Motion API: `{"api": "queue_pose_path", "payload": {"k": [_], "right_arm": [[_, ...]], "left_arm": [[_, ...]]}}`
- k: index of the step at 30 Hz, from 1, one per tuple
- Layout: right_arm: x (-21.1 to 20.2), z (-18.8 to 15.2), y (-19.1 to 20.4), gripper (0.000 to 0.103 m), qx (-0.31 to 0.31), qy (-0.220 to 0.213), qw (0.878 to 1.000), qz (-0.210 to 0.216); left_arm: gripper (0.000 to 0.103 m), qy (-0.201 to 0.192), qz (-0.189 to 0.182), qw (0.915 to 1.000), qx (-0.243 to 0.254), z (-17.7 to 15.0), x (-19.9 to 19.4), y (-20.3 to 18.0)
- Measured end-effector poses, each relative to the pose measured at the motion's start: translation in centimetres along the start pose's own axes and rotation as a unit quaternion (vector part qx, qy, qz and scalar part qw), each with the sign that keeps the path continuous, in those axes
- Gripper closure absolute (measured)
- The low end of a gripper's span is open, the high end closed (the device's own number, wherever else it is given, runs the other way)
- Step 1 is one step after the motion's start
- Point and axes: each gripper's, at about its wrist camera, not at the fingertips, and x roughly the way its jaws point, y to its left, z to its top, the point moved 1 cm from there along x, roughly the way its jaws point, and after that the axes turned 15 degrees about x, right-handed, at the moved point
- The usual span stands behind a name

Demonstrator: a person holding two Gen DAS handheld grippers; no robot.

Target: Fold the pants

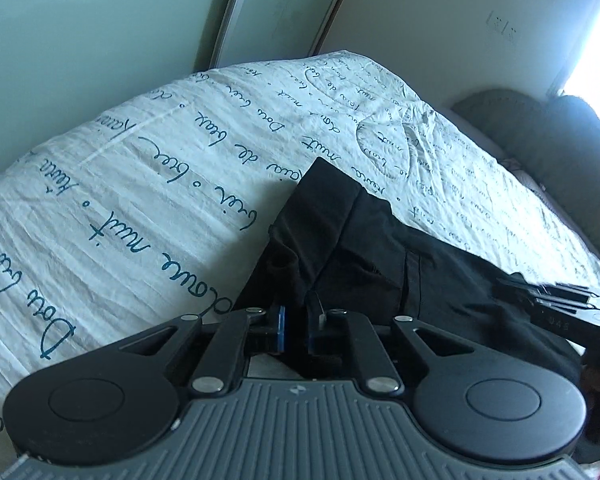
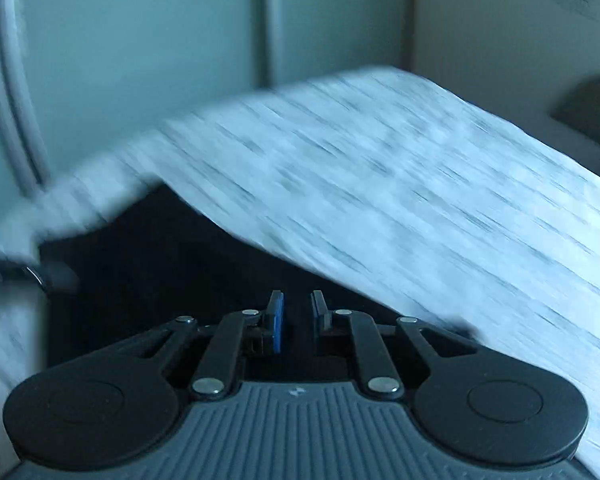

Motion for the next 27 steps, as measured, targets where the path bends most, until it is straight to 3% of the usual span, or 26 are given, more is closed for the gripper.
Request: {"api": "queue_pose_path", "payload": {"k": [2,3,6,10,11,13,14,15,17,19,22,24,27], "right_arm": [[1.3,-0.3,-2.5,0.090,0.012,0.018,0.999,-0.049],[2.0,-0.3,-3.6,0.090,0.028,0.010,0.998,-0.053],[1.4,0.0,-5.6,0.090,0.104,-0.038,0.993,-0.034],[-4.6,-1.2,-6.0,0.088,0.102,-0.105,0.989,-0.010],[-6.4,-2.2,-6.6,0.084,0.101,-0.112,0.988,-0.013],[-9.6,-4.8,-8.1,0.067,0.096,-0.116,0.988,-0.038],[-11.1,-6.1,-9.2,0.049,0.099,-0.116,0.987,-0.059],[-12.5,-7.5,-10.3,0.039,0.104,-0.118,0.984,-0.086],[-15.4,-10.4,-13.1,0.039,0.116,-0.118,0.975,-0.152],[-18.3,-13.6,-16.9,0.039,0.151,-0.109,0.961,-0.205],[-20.2,-18.9,-22.5,0.036,0.217,-0.061,0.936,-0.269],[-23.4,-21.8,-24.3,0.032,0.257,-0.097,0.912,-0.306],[-28.6,-25.0,-25.7,0.031,0.329,-0.182,0.856,-0.354]], "left_arm": [[0.081,0.000,0.014,0.9999,0.009,0.0,0.0,-0.5],[0.079,0.001,0.020,0.9997,0.013,0.0,0.0,-0.7],[0.071,0.003,0.036,0.9992,0.015,0.3,-0.7,-1.0],[0.054,-0.004,0.085,0.9956,0.039,0.5,-2.3,-1.6],[0.050,-0.007,0.093,0.9946,0.045,0.5,-2.7,-1.9],[0.046,-0.015,0.104,0.9930,0.054,0.6,-3.4,-2.5],[0.044,-0.018,0.106,0.9923,0.061,0.7,-3.7,-3.0],[0.043,-0.020,0.104,0.9920,0.069,0.9,-3.9,-3.8],[0.040,-0.023,0.084,0.9923,0.088,1.1,-4.0,-5.9],[0.037,-0.021,0.055,0.9919,0.113,1.1,-3.7,-8.4],[0.035,-0.006,0.002,0.9860,0.166,0.7,-2.7,-13.3],[0.035,0.000,-0.030,0.9781,0.206,0.2,-2.3,-16.7],[0.033,-0.002,-0.069,0.9620,0.264,-0.8,-2.0,-21.8]]}}
